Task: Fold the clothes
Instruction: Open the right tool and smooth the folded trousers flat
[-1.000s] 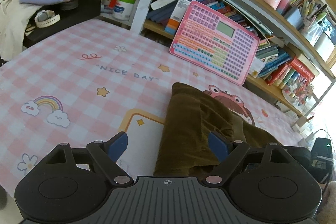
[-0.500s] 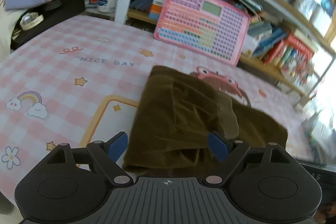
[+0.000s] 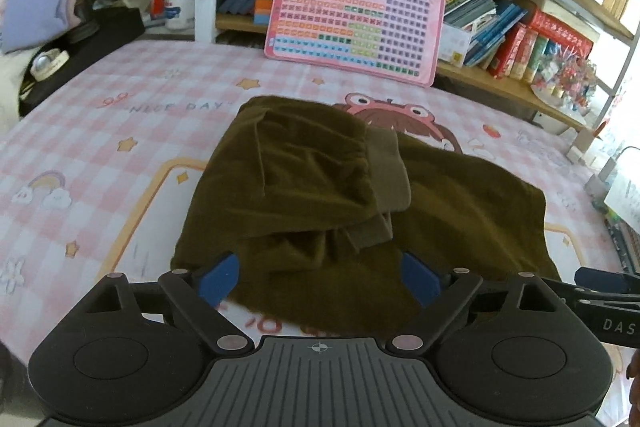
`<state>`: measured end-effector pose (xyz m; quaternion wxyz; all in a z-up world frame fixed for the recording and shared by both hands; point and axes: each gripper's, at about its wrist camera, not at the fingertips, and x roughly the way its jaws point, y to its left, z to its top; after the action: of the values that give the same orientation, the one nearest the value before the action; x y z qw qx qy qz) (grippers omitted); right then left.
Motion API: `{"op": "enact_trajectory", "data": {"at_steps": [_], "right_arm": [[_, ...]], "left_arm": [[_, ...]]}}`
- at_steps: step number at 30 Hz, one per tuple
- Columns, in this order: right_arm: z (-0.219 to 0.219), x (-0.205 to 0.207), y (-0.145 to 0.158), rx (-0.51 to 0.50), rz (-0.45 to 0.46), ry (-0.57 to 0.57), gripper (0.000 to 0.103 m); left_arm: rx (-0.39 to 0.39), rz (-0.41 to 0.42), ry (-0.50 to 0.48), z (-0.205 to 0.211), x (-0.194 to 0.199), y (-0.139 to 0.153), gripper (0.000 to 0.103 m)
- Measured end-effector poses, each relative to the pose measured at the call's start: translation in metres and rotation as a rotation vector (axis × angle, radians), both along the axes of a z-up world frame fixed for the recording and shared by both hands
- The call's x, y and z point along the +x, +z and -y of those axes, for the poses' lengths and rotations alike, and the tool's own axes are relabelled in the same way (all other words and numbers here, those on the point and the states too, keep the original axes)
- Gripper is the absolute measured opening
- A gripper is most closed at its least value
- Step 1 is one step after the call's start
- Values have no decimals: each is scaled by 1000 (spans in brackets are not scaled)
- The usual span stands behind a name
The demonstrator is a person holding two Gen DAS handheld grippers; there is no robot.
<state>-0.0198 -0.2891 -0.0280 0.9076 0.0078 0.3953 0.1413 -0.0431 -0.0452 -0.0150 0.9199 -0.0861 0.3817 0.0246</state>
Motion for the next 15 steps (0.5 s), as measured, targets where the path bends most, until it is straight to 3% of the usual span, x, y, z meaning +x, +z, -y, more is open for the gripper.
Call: {"op": "enact_trajectory", "data": {"at_steps": [7,15], "right_arm": [[2,-12,-2,8,-12,19,78],[-11,-31,6,2,9,-53,78]], "left_arm": [[14,-2,4,0,-17,2,91],[6,22,-31,-19,-28,6,91]]}}
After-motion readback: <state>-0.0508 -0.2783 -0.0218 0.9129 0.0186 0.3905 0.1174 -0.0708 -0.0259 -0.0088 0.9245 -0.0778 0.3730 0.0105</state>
